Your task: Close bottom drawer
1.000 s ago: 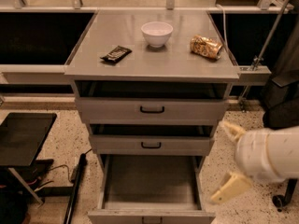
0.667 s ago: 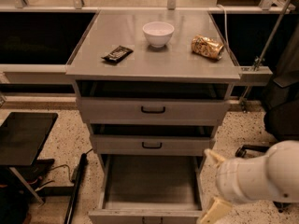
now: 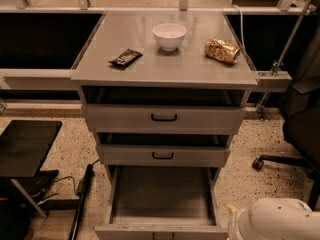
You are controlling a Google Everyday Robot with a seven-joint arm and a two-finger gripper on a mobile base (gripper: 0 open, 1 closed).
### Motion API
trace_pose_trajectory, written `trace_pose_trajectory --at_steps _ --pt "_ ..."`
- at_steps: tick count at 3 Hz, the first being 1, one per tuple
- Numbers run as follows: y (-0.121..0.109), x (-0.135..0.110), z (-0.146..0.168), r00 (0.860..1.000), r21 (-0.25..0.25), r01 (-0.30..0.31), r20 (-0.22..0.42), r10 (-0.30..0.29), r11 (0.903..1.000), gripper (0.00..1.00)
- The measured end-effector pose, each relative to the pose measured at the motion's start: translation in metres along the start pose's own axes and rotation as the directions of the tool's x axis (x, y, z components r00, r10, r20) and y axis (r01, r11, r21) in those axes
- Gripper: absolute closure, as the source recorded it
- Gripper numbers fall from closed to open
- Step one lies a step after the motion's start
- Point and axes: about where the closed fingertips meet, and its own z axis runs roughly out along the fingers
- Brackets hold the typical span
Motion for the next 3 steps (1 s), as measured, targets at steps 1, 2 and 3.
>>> trace_pose_trajectory --at_steps 1,2,3 --pt "-0.021 0.009 0.009 1.0 0.051 0.002 -0.031 0.0 0.9987 0.0" --pt "-0.021 0.009 0.009 1.0 0.052 0.002 -0.031 0.0 0.9987 0.0" --pt "-0.025 0.017 0.032 1.0 0.029 -0.006 0.006 0.006 0.9995 0.0"
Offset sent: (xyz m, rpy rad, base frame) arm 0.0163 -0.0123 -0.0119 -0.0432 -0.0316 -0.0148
